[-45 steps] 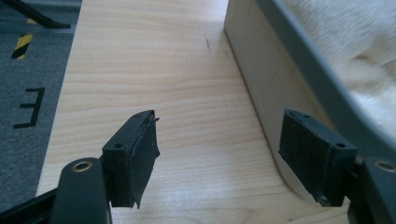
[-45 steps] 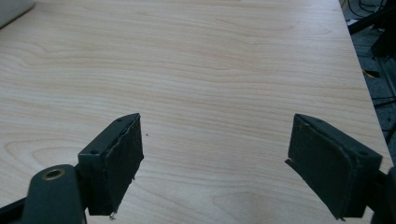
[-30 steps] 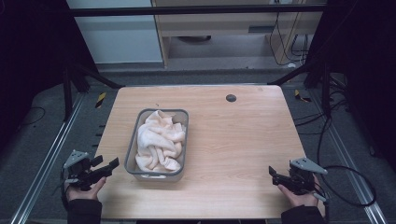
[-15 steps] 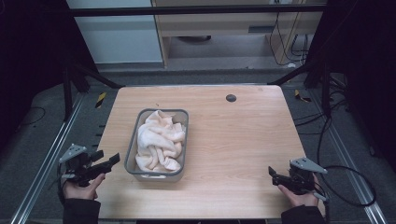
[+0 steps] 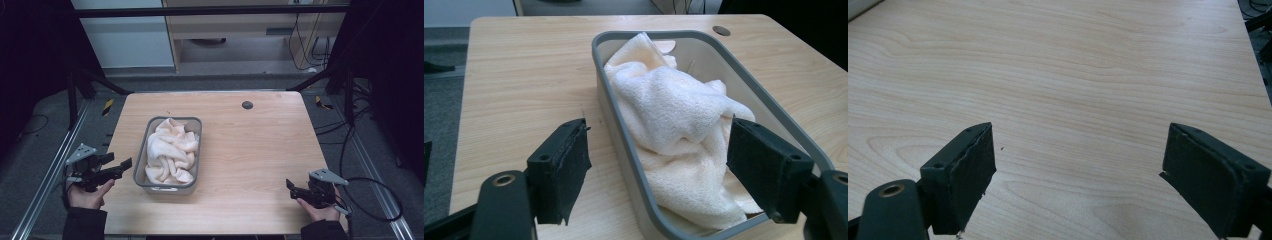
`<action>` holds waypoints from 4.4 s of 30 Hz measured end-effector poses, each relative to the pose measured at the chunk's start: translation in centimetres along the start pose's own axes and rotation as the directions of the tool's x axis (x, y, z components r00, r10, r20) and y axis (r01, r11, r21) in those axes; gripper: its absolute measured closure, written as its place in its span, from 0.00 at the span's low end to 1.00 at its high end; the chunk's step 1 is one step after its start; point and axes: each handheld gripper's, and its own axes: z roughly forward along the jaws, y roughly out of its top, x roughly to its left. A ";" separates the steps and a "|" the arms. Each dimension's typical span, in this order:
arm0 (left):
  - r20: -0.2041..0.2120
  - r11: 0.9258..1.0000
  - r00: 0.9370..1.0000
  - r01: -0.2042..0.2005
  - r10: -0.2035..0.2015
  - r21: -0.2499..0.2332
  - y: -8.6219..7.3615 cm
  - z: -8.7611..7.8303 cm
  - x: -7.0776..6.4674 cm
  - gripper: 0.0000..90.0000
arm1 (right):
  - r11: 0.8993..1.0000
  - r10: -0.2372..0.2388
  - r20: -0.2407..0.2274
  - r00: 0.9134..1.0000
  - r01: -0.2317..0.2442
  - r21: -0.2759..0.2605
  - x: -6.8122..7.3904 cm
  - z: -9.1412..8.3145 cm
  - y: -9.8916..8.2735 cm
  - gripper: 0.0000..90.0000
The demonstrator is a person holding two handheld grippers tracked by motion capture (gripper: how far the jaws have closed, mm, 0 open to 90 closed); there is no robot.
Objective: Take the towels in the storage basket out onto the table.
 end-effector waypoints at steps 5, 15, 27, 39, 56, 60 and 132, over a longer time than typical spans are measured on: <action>0.010 0.999 1.000 -0.029 0.028 0.042 1.1 0.7 -0.7 0.27 | 1.000 -0.012 0.006 1.000 0.012 0.005 0.0 0.0 0.0 0.15; 0.016 0.990 0.996 -0.093 0.092 0.110 3.8 2.3 -2.3 0.26 | 1.000 -0.019 0.004 1.000 0.019 0.005 0.0 0.0 0.1 0.15; 0.028 0.975 0.990 -0.143 0.141 0.172 5.8 4.2 -4.3 0.24 | 1.000 -0.015 0.004 1.000 0.015 0.005 -0.2 0.0 0.0 0.15; 0.029 0.949 0.983 -0.180 0.179 0.258 6.7 6.6 -5.7 0.22 | 1.000 -0.008 0.007 1.000 0.008 0.018 -0.5 0.1 0.0 0.14; 0.009 0.911 0.976 -0.205 0.217 0.359 6.8 9.4 -6.9 0.19 | 0.999 -0.012 0.003 1.000 0.012 0.037 -0.5 0.3 -0.1 0.13; 0.001 0.903 0.977 -0.199 0.215 0.382 6.7 10.4 -6.9 0.18 | 0.999 -0.007 -0.001 1.000 0.007 0.041 -0.5 0.3 -0.1 0.12; 0.016 0.886 0.986 -0.159 0.169 0.435 8.0 9.7 -6.1 0.75 | 0.995 -0.013 -0.006 1.000 0.014 0.098 -0.8 0.9 -0.2 0.06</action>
